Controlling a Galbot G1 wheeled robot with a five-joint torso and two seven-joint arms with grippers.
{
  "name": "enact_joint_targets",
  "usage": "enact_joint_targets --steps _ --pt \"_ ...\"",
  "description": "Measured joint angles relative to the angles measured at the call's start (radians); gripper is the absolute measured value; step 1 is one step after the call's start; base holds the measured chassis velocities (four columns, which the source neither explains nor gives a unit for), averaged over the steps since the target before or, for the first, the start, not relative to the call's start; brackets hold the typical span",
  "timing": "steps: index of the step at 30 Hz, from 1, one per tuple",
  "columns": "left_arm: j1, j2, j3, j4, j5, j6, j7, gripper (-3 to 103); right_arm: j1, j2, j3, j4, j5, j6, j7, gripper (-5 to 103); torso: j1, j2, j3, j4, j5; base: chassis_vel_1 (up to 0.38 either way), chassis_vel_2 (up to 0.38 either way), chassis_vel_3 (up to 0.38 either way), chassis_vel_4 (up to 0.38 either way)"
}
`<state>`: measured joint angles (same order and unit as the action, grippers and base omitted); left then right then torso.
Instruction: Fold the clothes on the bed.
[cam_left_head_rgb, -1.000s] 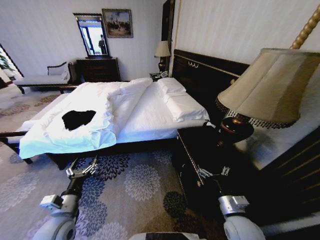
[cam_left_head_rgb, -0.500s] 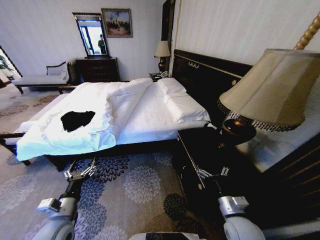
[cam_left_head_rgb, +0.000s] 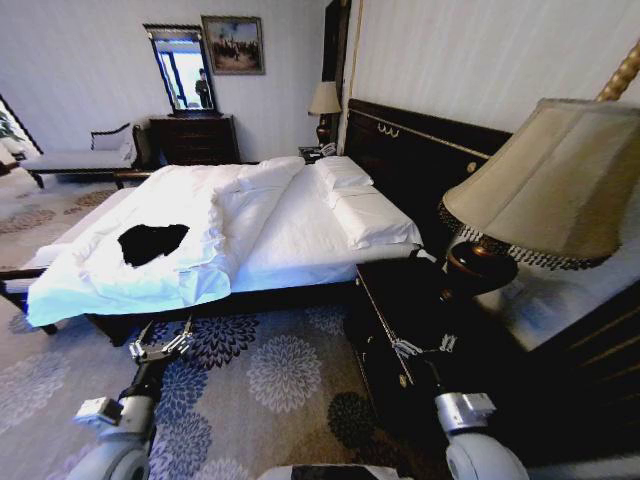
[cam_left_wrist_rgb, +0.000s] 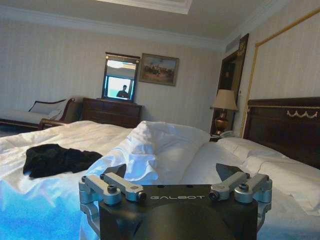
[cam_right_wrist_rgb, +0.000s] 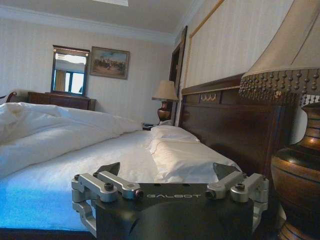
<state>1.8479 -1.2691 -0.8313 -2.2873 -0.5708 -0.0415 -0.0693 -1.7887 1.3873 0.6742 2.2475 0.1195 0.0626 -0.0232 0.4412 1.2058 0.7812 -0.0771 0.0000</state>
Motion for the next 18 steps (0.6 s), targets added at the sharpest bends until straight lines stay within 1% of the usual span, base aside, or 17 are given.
enact_joint_targets --steps 4,8,11,18 --pt "-0.001 0.0 0.01 0.004 0.009 0.001 -0.004 100 0.005 0.002 -0.001 -0.006 0.0 0.001 -0.001 100 0.0 0.0 0.0 0.0 0.0 -0.009 0.01 0.013 -0.008" --pt "0.0 0.01 0.025 -0.005 0.041 0.009 -0.011 100 0.017 0.02 -0.006 -0.035 0.002 0.015 -0.002 100 0.0 0.0 0.0 0.0 0.0001 -0.008 0.01 0.015 -0.011" --pt "-0.001 0.012 0.027 -0.012 0.051 0.01 -0.014 100 0.023 0.026 -0.013 -0.043 0.007 0.015 -0.001 100 0.0 0.0 0.0 0.0 0.0001 -0.015 0.026 0.039 -0.024" --pt "0.015 -0.014 0.017 -0.013 0.058 0.01 -0.016 100 0.043 0.009 -0.007 -0.03 0.034 -0.002 0.003 100 0.0 0.0 0.0 0.0 0.0001 -0.018 0.012 0.015 -0.024"
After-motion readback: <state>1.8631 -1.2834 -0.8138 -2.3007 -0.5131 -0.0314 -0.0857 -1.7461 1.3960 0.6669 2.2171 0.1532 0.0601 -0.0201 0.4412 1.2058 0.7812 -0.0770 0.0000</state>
